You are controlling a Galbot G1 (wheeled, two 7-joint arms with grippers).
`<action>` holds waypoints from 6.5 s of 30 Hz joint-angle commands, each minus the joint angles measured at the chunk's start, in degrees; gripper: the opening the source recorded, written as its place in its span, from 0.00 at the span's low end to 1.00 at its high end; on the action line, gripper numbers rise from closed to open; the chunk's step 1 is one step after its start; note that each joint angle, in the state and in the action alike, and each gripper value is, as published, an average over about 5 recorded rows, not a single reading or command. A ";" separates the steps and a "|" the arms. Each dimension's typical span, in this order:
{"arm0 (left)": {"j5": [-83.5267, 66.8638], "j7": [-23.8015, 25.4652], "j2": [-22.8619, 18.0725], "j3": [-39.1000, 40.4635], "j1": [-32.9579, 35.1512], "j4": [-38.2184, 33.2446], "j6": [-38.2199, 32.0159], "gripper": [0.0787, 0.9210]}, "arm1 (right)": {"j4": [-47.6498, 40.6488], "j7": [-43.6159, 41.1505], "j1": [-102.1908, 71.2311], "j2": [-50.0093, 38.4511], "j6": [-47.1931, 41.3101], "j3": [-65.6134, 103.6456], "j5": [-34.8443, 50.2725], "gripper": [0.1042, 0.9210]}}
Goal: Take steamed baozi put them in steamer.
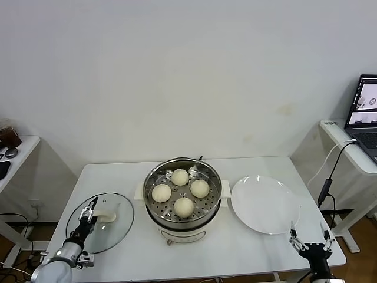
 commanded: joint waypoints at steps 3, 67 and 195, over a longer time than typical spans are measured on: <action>0.77 0.49 0.11 1.21 -5.02 5.39 0.11 0.87 | 0.09 -0.05 -0.29 0.20 0.01 -0.26 0.29 0.88; -9.96 28.72 1.16 35.19 -17.72 -39.30 44.38 0.12 | -7.85 3.91 1.99 3.07 11.46 -8.22 -16.62 0.88; -89.44 2.18 -13.23 4.94 40.78 -34.56 -10.23 0.88 | 4.43 -1.94 -12.15 -7.68 2.24 -19.59 -2.83 0.88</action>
